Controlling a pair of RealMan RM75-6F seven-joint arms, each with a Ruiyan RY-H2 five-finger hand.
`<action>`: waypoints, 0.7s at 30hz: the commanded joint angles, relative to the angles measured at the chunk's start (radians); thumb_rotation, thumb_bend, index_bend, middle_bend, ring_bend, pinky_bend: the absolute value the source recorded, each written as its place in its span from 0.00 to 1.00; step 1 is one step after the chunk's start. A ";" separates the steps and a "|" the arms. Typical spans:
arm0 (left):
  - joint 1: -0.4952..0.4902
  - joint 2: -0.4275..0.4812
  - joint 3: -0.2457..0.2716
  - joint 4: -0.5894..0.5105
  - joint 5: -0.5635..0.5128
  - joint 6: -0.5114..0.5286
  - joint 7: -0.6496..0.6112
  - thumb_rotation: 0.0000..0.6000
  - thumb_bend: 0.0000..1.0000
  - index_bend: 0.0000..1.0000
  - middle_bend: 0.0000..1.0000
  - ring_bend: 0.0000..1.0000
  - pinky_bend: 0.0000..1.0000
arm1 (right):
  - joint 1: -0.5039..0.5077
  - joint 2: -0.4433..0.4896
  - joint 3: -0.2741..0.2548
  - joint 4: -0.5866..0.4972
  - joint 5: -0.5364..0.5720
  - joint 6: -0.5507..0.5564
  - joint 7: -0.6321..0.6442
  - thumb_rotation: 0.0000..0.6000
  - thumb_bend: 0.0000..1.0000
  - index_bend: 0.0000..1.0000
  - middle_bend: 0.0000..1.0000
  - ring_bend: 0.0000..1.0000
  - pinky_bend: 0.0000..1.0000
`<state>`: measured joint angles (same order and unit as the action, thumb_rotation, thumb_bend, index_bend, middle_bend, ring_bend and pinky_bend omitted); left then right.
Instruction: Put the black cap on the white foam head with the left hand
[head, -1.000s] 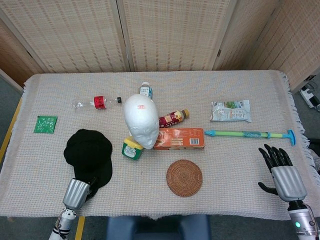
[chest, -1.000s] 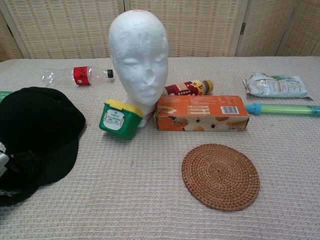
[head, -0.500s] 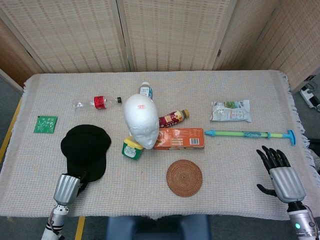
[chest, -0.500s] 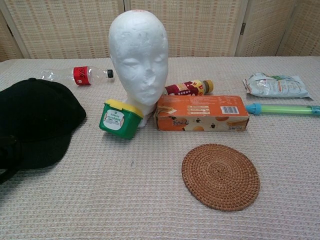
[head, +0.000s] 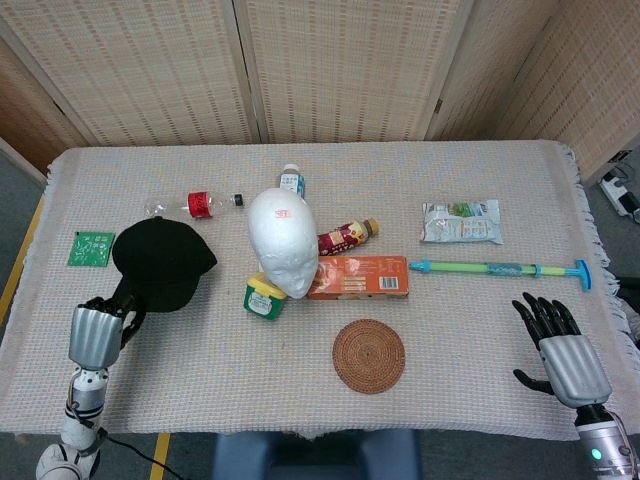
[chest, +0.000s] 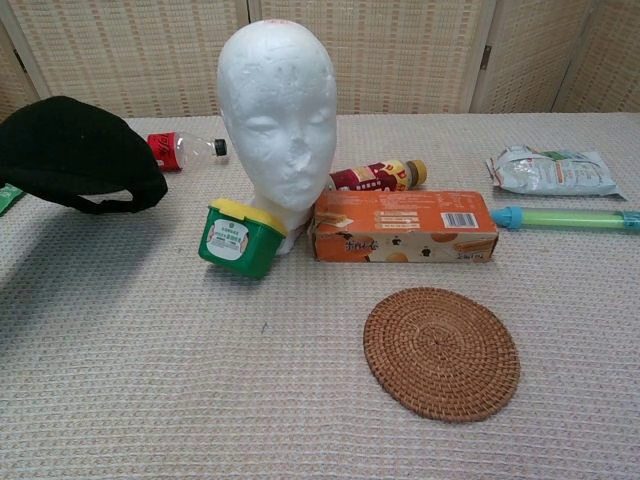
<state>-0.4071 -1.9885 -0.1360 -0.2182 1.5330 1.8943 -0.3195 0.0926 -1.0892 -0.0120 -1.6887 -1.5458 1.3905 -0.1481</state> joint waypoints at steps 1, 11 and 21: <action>-0.083 0.065 -0.065 -0.046 -0.048 0.023 0.019 1.00 0.48 0.67 1.00 0.99 1.00 | 0.000 0.001 -0.001 -0.001 -0.001 0.000 0.001 1.00 0.10 0.00 0.00 0.00 0.00; -0.272 0.173 -0.170 -0.218 -0.093 0.025 0.108 1.00 0.48 0.67 1.00 0.99 1.00 | -0.002 0.003 0.002 0.000 -0.001 0.009 0.008 1.00 0.10 0.00 0.00 0.00 0.00; -0.430 0.199 -0.169 -0.419 -0.021 0.002 0.297 1.00 0.49 0.67 1.00 0.99 1.00 | 0.015 -0.002 0.019 0.009 0.040 -0.026 0.007 1.00 0.10 0.00 0.00 0.00 0.00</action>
<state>-0.8007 -1.7931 -0.3094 -0.5985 1.4856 1.9056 -0.0649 0.1058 -1.0908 0.0054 -1.6805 -1.5085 1.3668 -0.1407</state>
